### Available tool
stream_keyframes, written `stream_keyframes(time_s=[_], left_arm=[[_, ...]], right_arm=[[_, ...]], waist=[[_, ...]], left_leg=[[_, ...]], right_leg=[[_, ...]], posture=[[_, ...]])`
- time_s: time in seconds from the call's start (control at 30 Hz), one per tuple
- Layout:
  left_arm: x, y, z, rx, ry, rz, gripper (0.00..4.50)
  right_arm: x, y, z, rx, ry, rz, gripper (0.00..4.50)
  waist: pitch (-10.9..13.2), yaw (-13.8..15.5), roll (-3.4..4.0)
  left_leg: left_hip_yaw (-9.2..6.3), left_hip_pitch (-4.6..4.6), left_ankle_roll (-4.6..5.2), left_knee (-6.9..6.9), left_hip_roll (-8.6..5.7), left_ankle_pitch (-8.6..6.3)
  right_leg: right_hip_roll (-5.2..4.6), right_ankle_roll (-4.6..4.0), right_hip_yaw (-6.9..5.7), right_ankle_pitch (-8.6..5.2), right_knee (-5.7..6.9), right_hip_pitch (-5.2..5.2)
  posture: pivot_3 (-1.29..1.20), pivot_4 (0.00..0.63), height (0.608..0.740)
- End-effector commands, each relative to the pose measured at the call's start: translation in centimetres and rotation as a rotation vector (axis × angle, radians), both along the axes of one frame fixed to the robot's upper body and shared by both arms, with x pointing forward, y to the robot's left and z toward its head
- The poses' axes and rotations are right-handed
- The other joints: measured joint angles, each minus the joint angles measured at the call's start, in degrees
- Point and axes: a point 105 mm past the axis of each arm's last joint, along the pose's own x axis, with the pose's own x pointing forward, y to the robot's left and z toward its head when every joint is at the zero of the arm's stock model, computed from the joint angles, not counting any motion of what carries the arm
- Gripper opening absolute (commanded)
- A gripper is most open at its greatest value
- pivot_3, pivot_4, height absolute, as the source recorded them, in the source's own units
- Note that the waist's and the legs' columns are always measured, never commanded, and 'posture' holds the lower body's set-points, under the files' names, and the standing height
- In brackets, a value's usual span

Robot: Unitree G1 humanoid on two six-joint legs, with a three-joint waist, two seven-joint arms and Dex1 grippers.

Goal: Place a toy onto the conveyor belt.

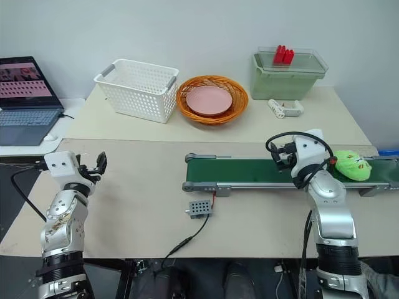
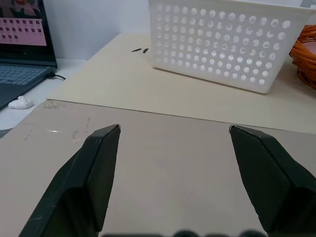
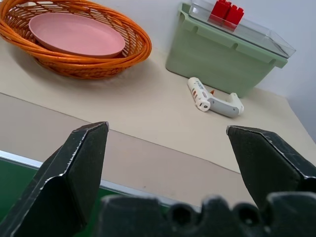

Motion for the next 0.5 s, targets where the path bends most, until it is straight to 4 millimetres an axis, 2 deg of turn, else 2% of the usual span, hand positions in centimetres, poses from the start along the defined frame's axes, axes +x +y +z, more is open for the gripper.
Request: stream_keyframes(time_s=[0.03,0.17,0.23,0.37,0.5], left_arm=[[0.5,-0.4,1.6,0.023,-0.060,-0.016,3.76],[0.8,-0.8,1.5,0.014,-0.078,-0.010,3.76],[0.8,-0.5,1.2,0.002,-0.081,0.011,3.76],[0.2,0.7,0.1,-0.024,-0.074,0.069,3.76],[-0.6,1.9,-1.7,-0.023,-0.044,0.120,3.76]], right_arm=[[-0.3,-0.8,1.8,-0.014,-0.081,-0.031,4.50],[-0.2,-1.2,0.5,-0.018,-0.045,-0.045,4.50],[-0.3,-2.0,-0.5,-0.033,-0.022,-0.073,4.50],[-1.2,-4.9,-1.1,0.004,-0.017,-0.170,4.50],[-3.3,-8.1,-1.8,-0.039,-0.016,-0.268,4.50]], waist=[[0.00,-0.01,0.00],[0.00,0.14,0.00],[0.00,0.12,0.00],[0.00,0.18,0.00],[0.00,0.23,0.00]], left_leg=[[0.00,0.00,0.00,0.00,0.00,0.00],[0.00,0.00,0.00,0.00,-0.01,0.00],[0.00,-0.01,0.02,0.00,-0.01,-0.01],[0.00,-0.02,0.01,-0.05,-0.01,-0.01],[0.02,-0.01,0.02,-0.06,-0.01,-0.01]], right_leg=[[0.00,0.00,0.00,0.00,0.00,0.00],[0.00,0.00,0.00,0.00,0.00,0.01],[0.00,0.00,0.00,0.00,-0.02,0.01],[0.00,0.00,-0.01,0.00,-0.01,-0.02],[0.00,0.00,0.00,0.00,-0.02,-0.01]], posture=[[0.00,0.150,0.740],[0.00,0.150,0.740],[0.00,0.150,0.740],[0.00,0.150,0.740],[0.00,0.150,0.740]])
